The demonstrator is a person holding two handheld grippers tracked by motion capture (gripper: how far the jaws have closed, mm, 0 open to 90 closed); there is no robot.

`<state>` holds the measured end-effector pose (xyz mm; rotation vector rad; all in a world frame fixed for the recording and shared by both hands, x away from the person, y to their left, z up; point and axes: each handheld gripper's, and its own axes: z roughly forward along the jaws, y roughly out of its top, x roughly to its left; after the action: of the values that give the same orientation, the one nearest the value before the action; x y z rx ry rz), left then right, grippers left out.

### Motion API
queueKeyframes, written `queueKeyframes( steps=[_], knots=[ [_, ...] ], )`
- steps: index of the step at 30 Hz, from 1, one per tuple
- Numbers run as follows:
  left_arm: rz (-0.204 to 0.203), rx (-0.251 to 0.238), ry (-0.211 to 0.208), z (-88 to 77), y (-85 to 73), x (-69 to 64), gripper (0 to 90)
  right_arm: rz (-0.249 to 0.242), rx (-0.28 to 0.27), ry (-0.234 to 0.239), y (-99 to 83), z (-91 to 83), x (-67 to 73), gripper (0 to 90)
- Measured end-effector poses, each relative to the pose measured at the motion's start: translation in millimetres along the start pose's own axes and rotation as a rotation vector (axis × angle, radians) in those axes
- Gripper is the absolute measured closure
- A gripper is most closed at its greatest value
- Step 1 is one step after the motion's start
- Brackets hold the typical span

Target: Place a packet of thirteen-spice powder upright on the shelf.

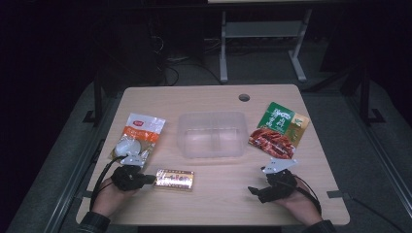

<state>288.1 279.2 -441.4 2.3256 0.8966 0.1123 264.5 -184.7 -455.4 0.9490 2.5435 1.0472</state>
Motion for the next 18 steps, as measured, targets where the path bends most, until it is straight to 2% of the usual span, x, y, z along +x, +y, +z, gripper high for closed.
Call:
queueKeyframes(
  steps=[4,5,13,18],
  knots=[
    [0.014,-0.008,-0.032,5.1,3.2,-6.3,89.7,0.003,0.002,0.002,0.0,0.1,-0.7,14.4],
    [0.030,-0.001,-0.037,5.9,4.4,-7.4,89.7,0.003,0.002,0.002,0.0,0.1,-0.7,14.4],
    [0.086,-0.022,-0.114,24.6,18.5,-32.0,89.7,-0.002,0.003,0.003,0.3,0.9,0.0,14.4],
    [0.164,-0.014,-0.140,34.8,30.7,-48.1,89.6,-0.002,0.004,0.002,0.5,1.1,0.1,14.4]
  ],
)
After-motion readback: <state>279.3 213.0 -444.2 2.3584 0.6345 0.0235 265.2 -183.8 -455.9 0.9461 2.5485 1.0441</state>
